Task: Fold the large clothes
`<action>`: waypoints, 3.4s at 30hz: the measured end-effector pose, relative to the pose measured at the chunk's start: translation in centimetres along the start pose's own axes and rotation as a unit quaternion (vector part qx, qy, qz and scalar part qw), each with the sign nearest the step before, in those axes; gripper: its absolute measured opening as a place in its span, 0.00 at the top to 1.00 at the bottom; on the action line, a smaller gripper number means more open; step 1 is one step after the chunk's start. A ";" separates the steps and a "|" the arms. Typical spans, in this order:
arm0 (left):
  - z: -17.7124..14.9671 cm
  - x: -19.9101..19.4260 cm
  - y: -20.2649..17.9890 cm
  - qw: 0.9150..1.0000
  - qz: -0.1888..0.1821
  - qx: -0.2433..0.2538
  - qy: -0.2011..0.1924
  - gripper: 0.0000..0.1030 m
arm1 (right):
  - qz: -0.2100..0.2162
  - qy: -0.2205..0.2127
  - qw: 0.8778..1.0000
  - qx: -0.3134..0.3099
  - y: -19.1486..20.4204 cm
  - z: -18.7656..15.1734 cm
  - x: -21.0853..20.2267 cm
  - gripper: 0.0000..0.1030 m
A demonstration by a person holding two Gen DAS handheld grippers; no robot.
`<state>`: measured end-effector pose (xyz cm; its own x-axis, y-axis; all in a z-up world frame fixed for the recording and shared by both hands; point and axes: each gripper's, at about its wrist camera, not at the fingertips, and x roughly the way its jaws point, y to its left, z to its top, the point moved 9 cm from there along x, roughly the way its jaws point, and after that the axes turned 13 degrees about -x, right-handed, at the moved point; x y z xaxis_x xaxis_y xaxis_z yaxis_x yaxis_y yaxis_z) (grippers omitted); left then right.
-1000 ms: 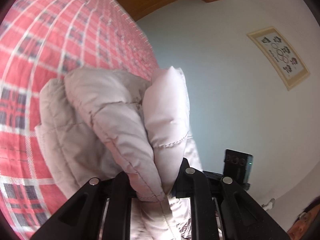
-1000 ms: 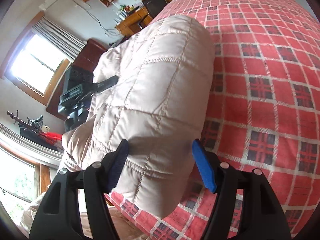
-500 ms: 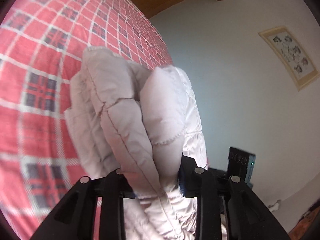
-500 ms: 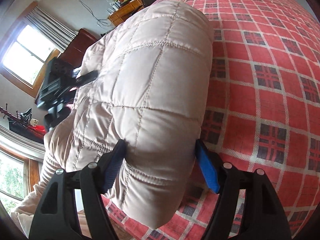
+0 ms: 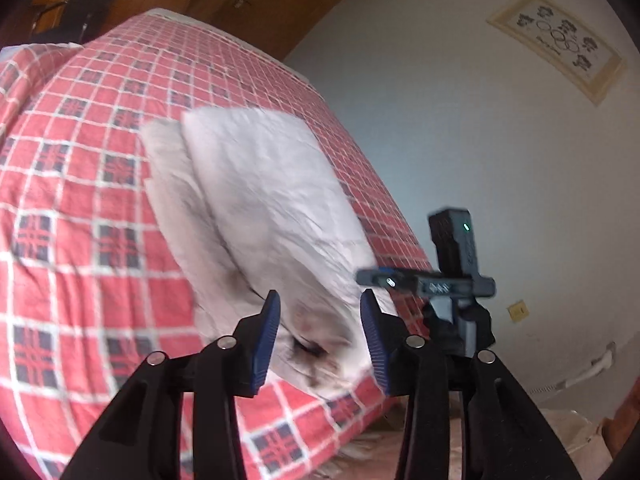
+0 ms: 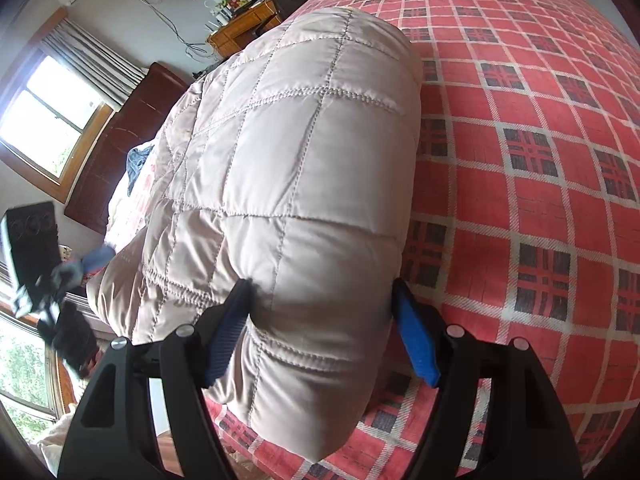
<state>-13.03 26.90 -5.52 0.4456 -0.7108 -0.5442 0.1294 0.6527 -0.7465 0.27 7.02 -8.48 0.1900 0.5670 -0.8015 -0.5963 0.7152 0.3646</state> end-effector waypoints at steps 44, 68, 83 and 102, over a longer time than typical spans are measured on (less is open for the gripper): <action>8.1 1.1 8.2 0.997 0.054 -0.044 -0.036 0.58 | -0.085 -0.017 0.995 -0.054 2.1 0.1 0.2 0.29; 18.4 5.9 6.3 0.997 -0.013 -0.066 -0.030 0.90 | -0.080 -0.020 0.995 -0.057 2.4 0.6 -0.2 0.28; 15.8 10.1 13.3 0.993 0.056 -0.104 0.013 0.84 | -0.087 -0.012 0.994 -0.062 2.5 1.2 0.8 0.27; 11.9 6.2 13.6 0.991 0.021 -0.133 -0.001 0.43 | -0.084 -0.012 0.994 -0.061 2.2 1.1 0.8 0.26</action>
<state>2.03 34.46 -14.51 0.4482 -0.6835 -0.5761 -0.1273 0.5891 -0.7979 -0.07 9.53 -7.82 0.3132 0.4536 -0.8343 -0.6445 0.7468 0.1641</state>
